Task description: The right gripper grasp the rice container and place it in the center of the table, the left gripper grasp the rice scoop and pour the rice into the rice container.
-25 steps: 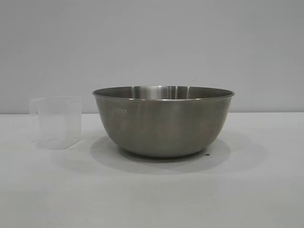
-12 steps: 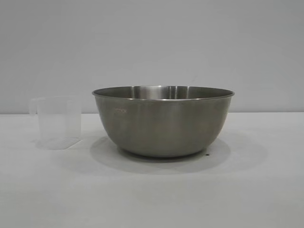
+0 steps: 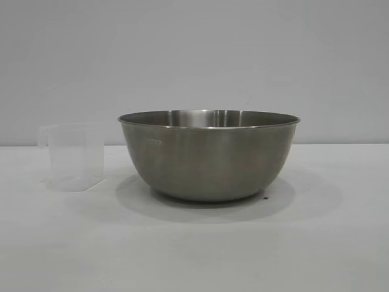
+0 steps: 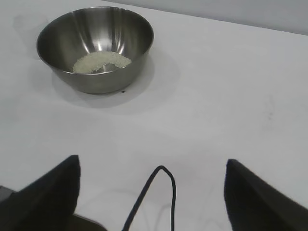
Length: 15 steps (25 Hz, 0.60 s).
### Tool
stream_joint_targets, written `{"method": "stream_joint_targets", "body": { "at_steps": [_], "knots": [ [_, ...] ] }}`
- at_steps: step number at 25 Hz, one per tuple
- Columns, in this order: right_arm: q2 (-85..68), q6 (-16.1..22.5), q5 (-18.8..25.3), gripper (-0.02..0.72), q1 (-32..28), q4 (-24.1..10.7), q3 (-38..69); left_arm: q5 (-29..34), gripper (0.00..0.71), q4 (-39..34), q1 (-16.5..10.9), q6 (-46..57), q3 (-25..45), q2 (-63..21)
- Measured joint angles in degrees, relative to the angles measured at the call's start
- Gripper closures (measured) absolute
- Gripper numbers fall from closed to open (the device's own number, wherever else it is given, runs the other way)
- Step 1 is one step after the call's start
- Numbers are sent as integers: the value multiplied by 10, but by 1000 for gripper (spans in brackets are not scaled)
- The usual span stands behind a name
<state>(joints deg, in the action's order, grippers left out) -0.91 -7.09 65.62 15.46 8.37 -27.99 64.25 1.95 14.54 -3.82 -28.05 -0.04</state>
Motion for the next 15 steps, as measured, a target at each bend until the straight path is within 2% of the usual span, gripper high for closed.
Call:
{"method": "stream_joint_targets", "body": {
  "at_steps": [3, 5, 7, 13, 15],
  "knots": [
    [0, 0, 0, 134, 0, 0, 0, 0, 385, 0, 0, 0, 1, 0],
    [0, 0, 0, 134, 0, 0, 0, 0, 385, 0, -13, 0, 1, 0],
    [0, 0, 0, 134, 0, 0, 0, 0, 385, 0, -42, 0, 1, 0],
    [0, 0, 0, 134, 0, 0, 0, 0, 385, 0, -170, 0, 1, -2],
    [0, 0, 0, 134, -4, 0, 0, 0, 385, 0, -199, 0, 3, -8]
  ]
}}
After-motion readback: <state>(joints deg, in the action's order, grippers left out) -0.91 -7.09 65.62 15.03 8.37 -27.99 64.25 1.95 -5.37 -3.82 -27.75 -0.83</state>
